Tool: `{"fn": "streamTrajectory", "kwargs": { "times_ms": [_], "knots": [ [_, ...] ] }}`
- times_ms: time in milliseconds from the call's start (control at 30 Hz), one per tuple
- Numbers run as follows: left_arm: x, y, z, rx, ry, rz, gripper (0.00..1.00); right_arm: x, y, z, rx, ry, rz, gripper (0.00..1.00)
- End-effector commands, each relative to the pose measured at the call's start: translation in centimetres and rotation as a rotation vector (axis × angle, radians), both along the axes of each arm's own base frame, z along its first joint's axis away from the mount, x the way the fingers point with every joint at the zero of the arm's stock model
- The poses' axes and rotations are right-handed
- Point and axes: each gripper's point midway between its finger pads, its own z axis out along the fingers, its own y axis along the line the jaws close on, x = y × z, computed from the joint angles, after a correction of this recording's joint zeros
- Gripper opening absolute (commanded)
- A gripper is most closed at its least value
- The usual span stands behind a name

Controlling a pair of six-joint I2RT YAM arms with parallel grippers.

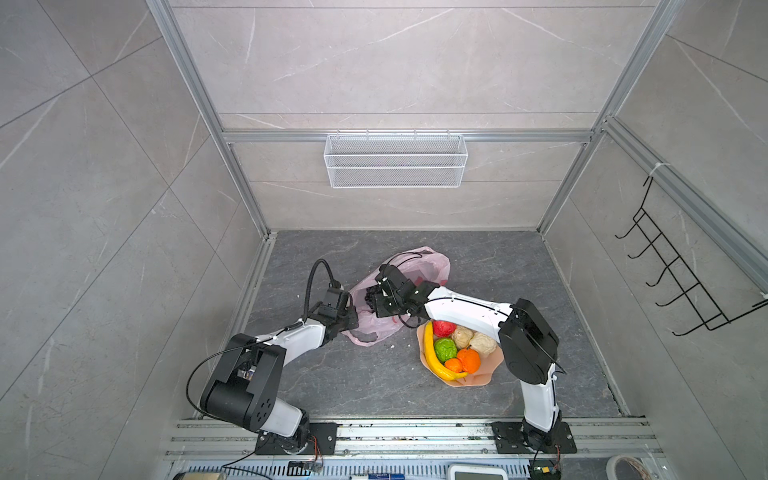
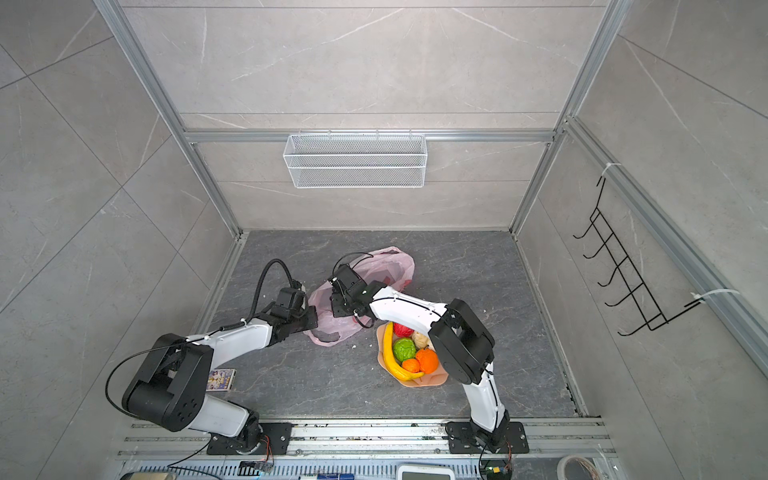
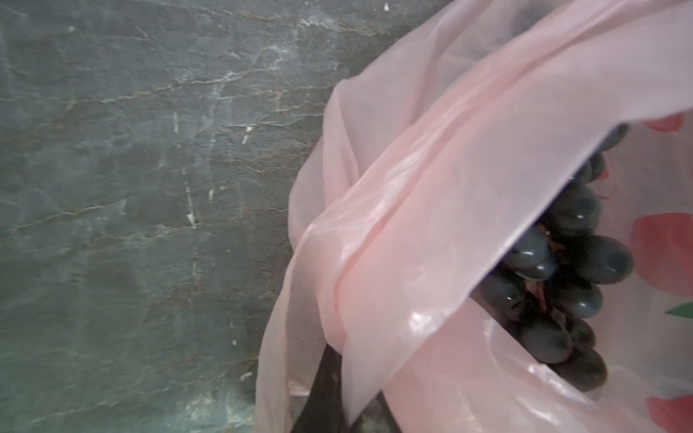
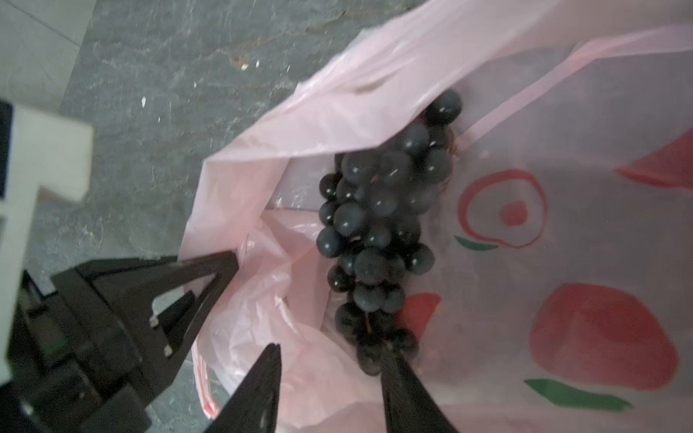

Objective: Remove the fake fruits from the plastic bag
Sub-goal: 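Move the open right gripper back into the bag above the black grapes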

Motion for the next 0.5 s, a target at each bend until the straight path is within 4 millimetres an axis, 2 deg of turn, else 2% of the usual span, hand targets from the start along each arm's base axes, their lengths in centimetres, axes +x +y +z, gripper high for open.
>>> {"fn": "streamTrajectory", "kwargs": {
  "times_ms": [0, 167, 467],
  "knots": [
    [0.6, 2.4, 1.0, 0.016, -0.026, 0.103, 0.04, -2.2, 1.1, 0.2, 0.017, 0.008, 0.068, 0.45],
    [0.1, 3.8, 1.2, 0.016, -0.034, 0.158, 0.05, -4.0, 1.1, -2.6, -0.035, 0.056, 0.096, 0.4],
    [0.1, 2.7, 0.8, -0.033, -0.023, 0.12, 0.09, -4.0, 0.5, -5.0, -0.101, 0.077, 0.089, 0.38]
  ]
}}
